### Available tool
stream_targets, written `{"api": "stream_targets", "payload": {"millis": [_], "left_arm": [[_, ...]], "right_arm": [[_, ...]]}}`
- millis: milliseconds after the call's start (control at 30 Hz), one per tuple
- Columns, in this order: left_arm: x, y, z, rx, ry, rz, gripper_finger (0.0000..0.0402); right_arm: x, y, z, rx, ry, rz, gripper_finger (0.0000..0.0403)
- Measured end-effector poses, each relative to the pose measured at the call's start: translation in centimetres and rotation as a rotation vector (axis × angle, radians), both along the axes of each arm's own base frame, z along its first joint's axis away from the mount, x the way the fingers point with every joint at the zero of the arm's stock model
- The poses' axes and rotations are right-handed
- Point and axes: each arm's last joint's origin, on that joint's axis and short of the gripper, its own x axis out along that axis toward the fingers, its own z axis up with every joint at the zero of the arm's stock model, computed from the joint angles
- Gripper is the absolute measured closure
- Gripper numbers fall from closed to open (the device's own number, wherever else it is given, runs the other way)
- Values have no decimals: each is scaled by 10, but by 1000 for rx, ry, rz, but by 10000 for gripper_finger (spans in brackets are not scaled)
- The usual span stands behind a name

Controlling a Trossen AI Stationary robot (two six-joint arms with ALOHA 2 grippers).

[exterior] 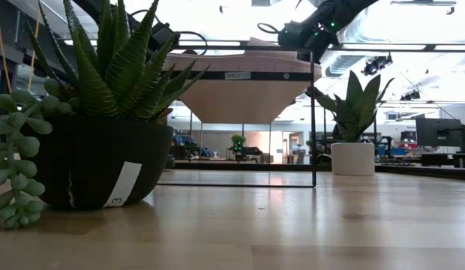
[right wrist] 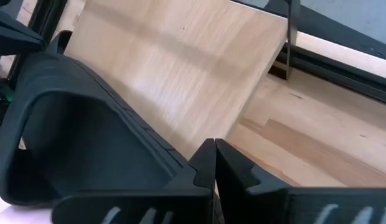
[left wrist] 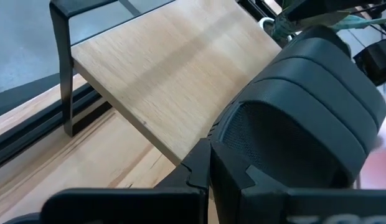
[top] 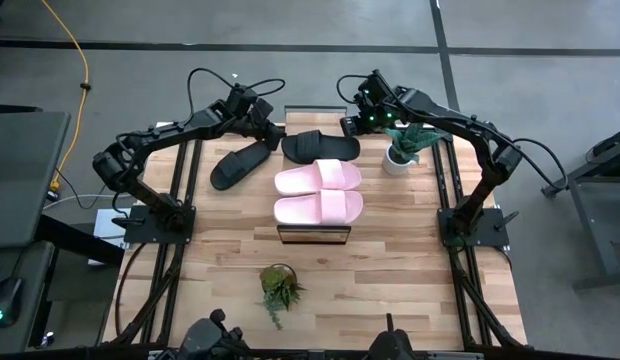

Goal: Pick and place slides into the shelf
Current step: Put the bottom black slide on the shelf, then put the black slide on the shelf

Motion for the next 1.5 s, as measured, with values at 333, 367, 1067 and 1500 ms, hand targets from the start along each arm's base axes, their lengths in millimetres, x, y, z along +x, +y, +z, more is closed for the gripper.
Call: {"api": "stream_targets", "payload": {"millis": [333, 367, 1067, 1500], "left_arm": [[3, 4, 17, 55, 1, -1, 401], [3, 4, 17, 56, 7, -1, 401], [-22, 4, 49, -7, 260, -61, 401], [-56, -8, 59, -380, 386, 77, 401]], "right_arm": [[-1, 1, -1, 21, 2, 11, 403], [-1, 1, -1, 23, 4, 11, 403], [13, -6, 22, -136, -260, 145, 402], [17, -4, 49, -203, -497, 281, 402]]}}
